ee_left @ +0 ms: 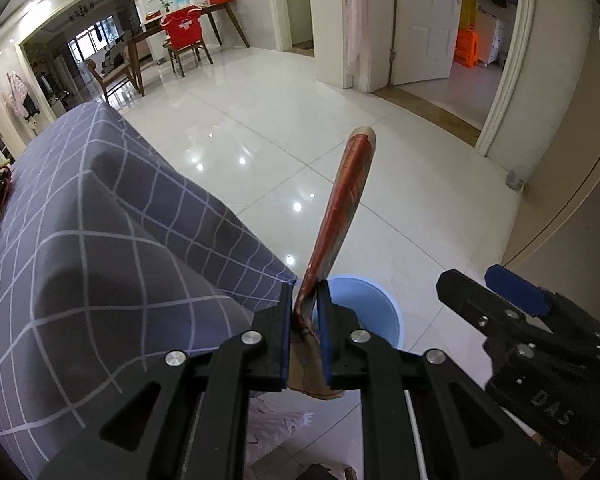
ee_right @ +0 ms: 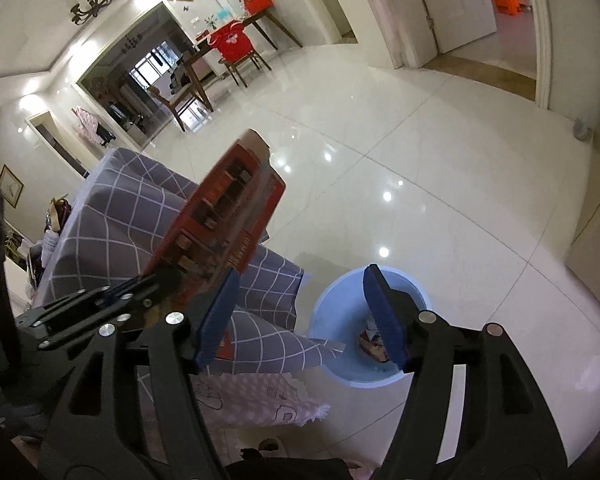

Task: Collect trash
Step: 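Drop the cardboard strip and newspaper into the blue bucket with both tools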

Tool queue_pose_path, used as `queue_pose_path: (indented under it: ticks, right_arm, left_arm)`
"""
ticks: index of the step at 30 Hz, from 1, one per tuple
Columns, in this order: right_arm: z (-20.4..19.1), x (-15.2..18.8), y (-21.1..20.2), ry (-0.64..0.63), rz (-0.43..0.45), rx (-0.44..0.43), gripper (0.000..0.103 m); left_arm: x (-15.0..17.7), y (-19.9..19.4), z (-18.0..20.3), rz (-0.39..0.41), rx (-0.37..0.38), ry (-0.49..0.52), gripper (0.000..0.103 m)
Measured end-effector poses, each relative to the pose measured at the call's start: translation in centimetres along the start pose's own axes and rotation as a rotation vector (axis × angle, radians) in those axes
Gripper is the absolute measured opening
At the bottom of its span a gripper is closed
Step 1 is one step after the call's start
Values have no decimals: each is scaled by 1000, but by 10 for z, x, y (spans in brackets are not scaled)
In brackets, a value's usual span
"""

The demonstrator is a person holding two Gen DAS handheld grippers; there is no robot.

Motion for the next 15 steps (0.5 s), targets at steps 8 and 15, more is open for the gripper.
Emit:
queue_pose_path:
  ticks: [8, 15]
  right_arm:
    - [13, 1, -12, 19, 47, 2, 65]
    - [18, 0, -17, 33, 60, 5, 66]
  left_arm:
    - [-2, 1, 7, -9, 32, 13, 13]
    - [-6, 1, 11, -22, 46, 18, 32]
Point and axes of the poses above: each gripper's, at about its wrist camera, not at the fingertips, and y roughly the way its jaws point, z to its right, x to its underside, the point moved 2 cm from there along y, roughly the way its jaws point, and after that the axes turned 12 degrees about -z, right-handed, at the moved point
